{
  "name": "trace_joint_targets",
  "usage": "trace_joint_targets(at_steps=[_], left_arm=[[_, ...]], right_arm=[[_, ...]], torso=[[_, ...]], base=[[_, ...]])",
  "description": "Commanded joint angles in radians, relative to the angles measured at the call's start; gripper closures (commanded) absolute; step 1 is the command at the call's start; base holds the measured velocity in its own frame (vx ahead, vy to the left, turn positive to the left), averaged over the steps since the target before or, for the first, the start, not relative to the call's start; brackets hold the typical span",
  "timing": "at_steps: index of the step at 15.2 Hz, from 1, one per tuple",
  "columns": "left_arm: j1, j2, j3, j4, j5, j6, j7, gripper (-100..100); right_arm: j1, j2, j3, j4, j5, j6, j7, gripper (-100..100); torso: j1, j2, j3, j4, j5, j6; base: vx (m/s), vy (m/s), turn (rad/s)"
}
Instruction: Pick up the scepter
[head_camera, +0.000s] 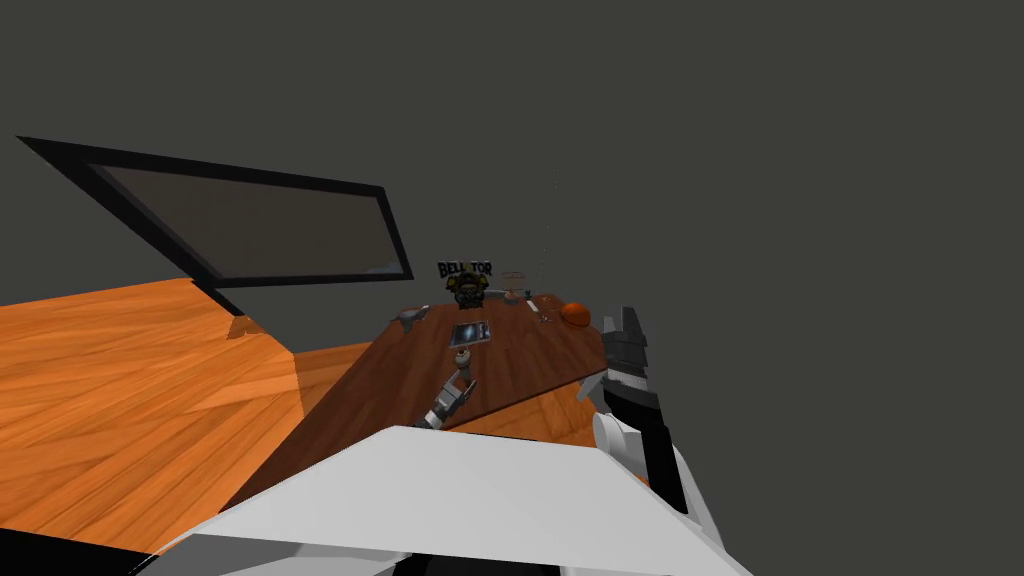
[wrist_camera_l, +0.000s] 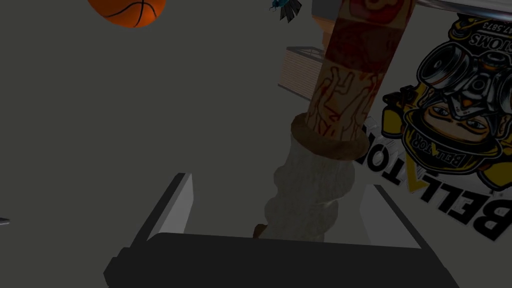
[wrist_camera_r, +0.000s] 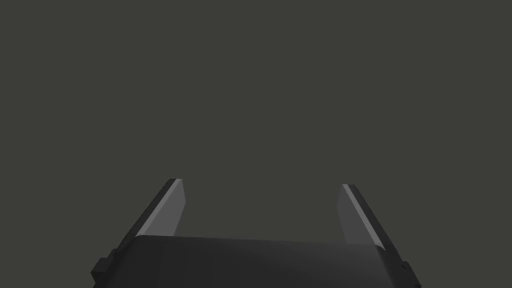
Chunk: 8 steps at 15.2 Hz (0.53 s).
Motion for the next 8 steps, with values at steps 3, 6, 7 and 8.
trace_joint_targets(at_steps=[3, 6, 7, 8], left_arm=[[0.084, -0.049, 0.010, -0.094, -0.071, 0.001, 0.016, -100], [0.153, -0.084, 0.020, -0.170, -0.131, -0.003, 0.025, -100], [0.153, -0.084, 0.020, -0.175, -0.133, -0.003, 0.025, -100], [0.193, -0.119, 0.030, -0.212, -0.170, -0.006, 0.034, -100]], right_arm=[[0.000, 0.000, 0.000, 0.000, 0.000, 0.000, 0.000, 0], [0.000, 0.000, 0.000, 0.000, 0.000, 0.000, 0.000, 0], [0.000, 0.000, 0.000, 0.000, 0.000, 0.000, 0.000, 0], [0.000, 0.000, 0.000, 0.000, 0.000, 0.000, 0.000, 0]], torso=[[-0.002, 0.002, 0.001, 0.000, 0.000, 0.000], [0.000, 0.000, 0.000, 0.000, 0.000, 0.000], [0.001, -0.001, -0.001, 0.000, 0.000, 0.000], [0.000, -0.001, 0.000, 0.000, 0.000, 0.000]], base=[[0.073, 0.028, 0.022], [0.124, 0.062, 0.097], [0.101, 0.033, 0.032], [0.120, 0.029, 0.069]])
